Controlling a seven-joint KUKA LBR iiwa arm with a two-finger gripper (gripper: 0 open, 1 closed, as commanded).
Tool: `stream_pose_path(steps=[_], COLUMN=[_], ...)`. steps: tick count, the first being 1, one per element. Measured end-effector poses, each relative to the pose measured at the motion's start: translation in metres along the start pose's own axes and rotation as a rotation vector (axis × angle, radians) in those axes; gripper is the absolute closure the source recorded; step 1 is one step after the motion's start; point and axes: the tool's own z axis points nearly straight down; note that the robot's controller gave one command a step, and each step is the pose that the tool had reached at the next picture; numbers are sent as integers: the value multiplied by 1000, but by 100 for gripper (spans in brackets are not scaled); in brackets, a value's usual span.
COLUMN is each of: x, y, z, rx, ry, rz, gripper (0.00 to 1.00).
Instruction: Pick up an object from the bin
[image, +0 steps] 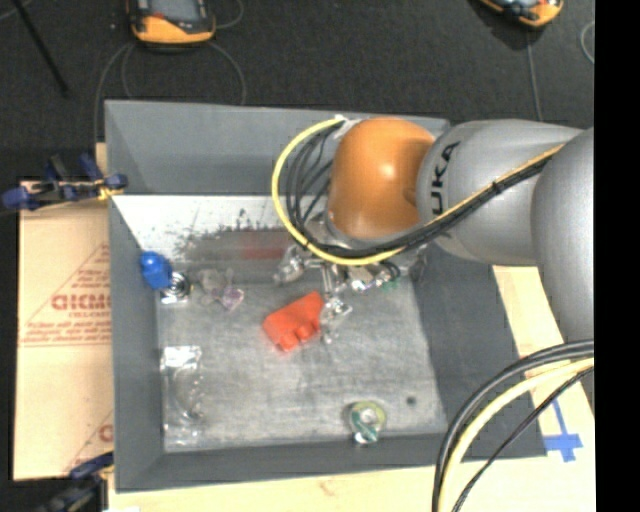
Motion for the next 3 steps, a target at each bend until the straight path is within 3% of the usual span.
stream_pose_path(steps=[1, 2, 3], x=[-4, -9, -11], y=[-11, 0, 0], z=[36, 35, 32], rx=[-1, 6, 6], ry=[-1, -3, -7], rz=[-193, -366, -364], gripper=[0, 0, 100])
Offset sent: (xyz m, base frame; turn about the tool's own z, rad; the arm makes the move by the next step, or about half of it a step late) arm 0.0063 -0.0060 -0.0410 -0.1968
